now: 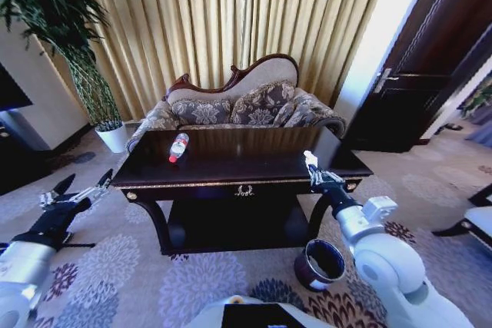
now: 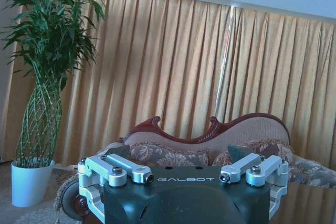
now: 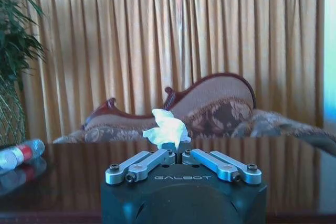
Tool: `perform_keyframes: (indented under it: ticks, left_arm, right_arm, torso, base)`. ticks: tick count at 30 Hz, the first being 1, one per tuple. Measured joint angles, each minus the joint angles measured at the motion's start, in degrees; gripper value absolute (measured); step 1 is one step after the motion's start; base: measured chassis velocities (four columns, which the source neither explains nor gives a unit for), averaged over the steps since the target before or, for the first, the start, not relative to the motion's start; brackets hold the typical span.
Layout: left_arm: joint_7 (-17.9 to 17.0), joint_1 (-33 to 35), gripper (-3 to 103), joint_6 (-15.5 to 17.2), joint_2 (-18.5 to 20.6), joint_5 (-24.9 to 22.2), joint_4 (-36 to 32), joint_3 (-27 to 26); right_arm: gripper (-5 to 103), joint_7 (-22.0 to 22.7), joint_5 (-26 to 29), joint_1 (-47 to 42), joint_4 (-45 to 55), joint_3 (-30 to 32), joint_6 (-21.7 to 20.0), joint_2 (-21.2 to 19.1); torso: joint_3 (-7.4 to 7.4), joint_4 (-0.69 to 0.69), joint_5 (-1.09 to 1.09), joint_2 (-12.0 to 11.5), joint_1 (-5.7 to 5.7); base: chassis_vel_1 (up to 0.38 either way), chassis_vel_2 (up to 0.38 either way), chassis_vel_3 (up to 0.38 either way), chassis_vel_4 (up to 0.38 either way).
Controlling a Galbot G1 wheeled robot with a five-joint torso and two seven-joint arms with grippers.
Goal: Move to the front of the table and place the trash on the table into the trash bin.
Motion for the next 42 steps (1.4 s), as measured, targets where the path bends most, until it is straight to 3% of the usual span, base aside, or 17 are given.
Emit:
perform_keyframes:
  ticks: [5,11,17,22,29,35,42]
  left_arm:
    - [0.1,0.3,100,0.0,-0.5,0.0,0.0,-0.2]
    - [0.2,-0.6,100,0.0,-0.5,0.0,0.0,-0.1]
    - [0.9,-1.3,100,0.8,-1.0,1.5,0.0,1.1]
    - [1.3,-1.2,100,1.2,-0.8,1.4,0.0,1.1]
    - [0.3,-2.1,100,6.0,0.8,0.3,0.0,2.1]
    - [0.7,-1.6,100,8.5,1.6,3.8,0.0,2.4]
    - [2.3,-1.6,100,8.2,2.2,9.6,0.0,2.4]
  right_arm:
    - [1,-0.6,-1.7,-2.4,-4.1,0.0,-0.1,1.3]
    - [1,-4.7,-1.7,-5.3,-18.5,-1.6,-2.0,3.0]
    - [1,-6.5,-7.8,1.3,-39.3,-4.2,1.2,3.8]
    - [1,-7.4,-10.1,6.4,-48.1,-4.8,2.8,3.4]
    - [1,-7.7,-14.9,14.2,-64.0,-5.4,3.5,3.6]
    - [1,-8.3,-21.3,17.9,-73.9,-5.3,5.3,5.2]
    - [1,-8.3,-25.4,19.6,-78.3,-5.1,5.7,6.9]
  torso:
    - [0.01,-0.01,0.02,0.0,0.01]
    - [0.03,-0.02,0.02,0.0,0.05]
    - [0.02,-0.01,0.01,0.0,0.03]
    - [0.02,-0.01,0.01,0.0,0.04]
    - [0.02,-0.02,0.02,0.0,0.04]
    - [0.02,-0.02,0.02,0.0,0.03]
    - [0.02,-0.01,0.0,0.0,0.03]
  base:
    - [0.0,0.0,0.0,0.0]
    - [0.0,0.0,0.0,0.0]
    - [0.0,0.0,0.0,0.0]
    - [0.0,0.0,0.0,0.0]
    - [0.0,0.0,0.0,0.0]
    - [0.0,0.0,0.0,0.0]
    - [0.0,0.0,0.0,0.0]
